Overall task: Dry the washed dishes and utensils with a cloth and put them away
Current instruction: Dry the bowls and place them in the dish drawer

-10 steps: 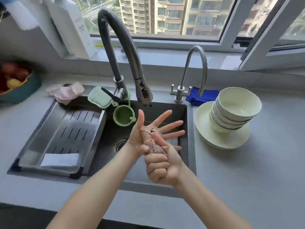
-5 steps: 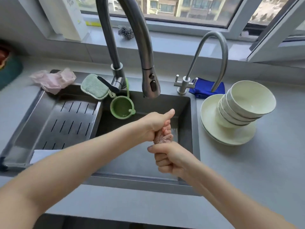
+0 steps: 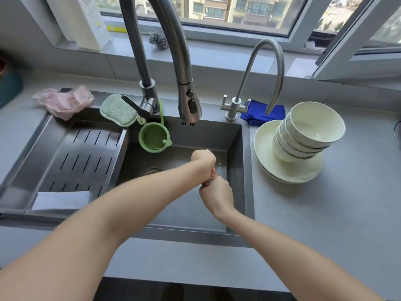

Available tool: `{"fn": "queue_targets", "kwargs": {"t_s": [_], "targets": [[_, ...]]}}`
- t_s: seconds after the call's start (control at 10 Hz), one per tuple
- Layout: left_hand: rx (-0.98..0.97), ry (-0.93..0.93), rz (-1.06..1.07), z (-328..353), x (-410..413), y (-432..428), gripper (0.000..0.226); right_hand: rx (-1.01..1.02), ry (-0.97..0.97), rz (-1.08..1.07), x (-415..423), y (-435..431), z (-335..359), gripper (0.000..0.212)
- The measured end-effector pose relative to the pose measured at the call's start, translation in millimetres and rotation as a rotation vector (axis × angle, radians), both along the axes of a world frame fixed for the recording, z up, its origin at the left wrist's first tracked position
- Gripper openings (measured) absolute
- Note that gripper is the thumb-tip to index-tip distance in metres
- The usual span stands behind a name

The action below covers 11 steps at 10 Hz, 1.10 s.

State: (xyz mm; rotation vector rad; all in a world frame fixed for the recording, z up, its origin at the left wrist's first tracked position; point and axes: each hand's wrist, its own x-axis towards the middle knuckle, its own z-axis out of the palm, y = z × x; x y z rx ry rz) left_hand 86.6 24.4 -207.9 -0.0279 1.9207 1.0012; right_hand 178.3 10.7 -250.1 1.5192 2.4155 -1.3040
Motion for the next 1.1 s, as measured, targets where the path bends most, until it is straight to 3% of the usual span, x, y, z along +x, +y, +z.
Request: {"fn": "queue_targets", "kwargs": {"t_s": [0.1, 0.2, 0.3, 0.4, 0.5, 0.6, 0.7, 0.8, 0.9, 1.0, 1.1], "targets": [[0.071, -0.017, 0.002, -9.6, 1.3, -2.5, 0.041, 0.064, -0.060, 0.035, 5.1, 3.3, -9.4, 0.018], [0.092, -0.264, 0.152, -12.3, -0.4, -5.6, 0.035, -0.050, -0.040, 0.065, 10.7, 9.2, -1.5, 0.020], [0.100, -0.419, 0.004, -7.9, -8.8, -8.9, 0.037, -0.283, -0.015, 0.068, 19.7, 27.8, 5.9, 0.054], [0.091, -0.453, -0.350, 6.1, -18.6, -19.3, 0.040, -0.604, 0.068, 0.061, 29.1, 49.9, 20.4, 0.068], [0.189, -0.378, -0.648, 11.7, -28.1, -25.1, 0.030, -0.758, 0.115, 0.217, 40.7, 70.5, 35.9, 0.041], [0.317, -0.361, -0.714, 19.0, -37.7, -29.5, 0.014, -0.547, 0.076, 0.273, 52.5, 77.8, 58.2, 0.025], [0.437, -0.311, -0.659, 27.3, -42.3, -28.3, 0.028, -0.451, 0.134, 0.313, 63.9, 83.0, 80.0, 0.028], [0.528, -0.347, -0.715, 40.4, -43.1, -21.2, 0.033, -0.563, 0.311, 0.174, 79.0, 86.4, 89.4, 0.027], [0.402, -0.129, -0.743, 45.9, -44.4, -6.4, 0.035, -0.316, 0.384, 0.074, 97.6, 85.1, 91.9, 0.023], [0.326, 0.098, -0.735, 51.4, -30.0, 18.6, 0.026, -0.268, 0.462, -0.007, 116.6, 86.3, 104.1, 0.019], [0.376, 0.195, -0.610, 64.4, 1.6, 53.3, 0.028, -0.089, 0.466, -0.084, 138.0, 100.9, 113.8, 0.028]]}}
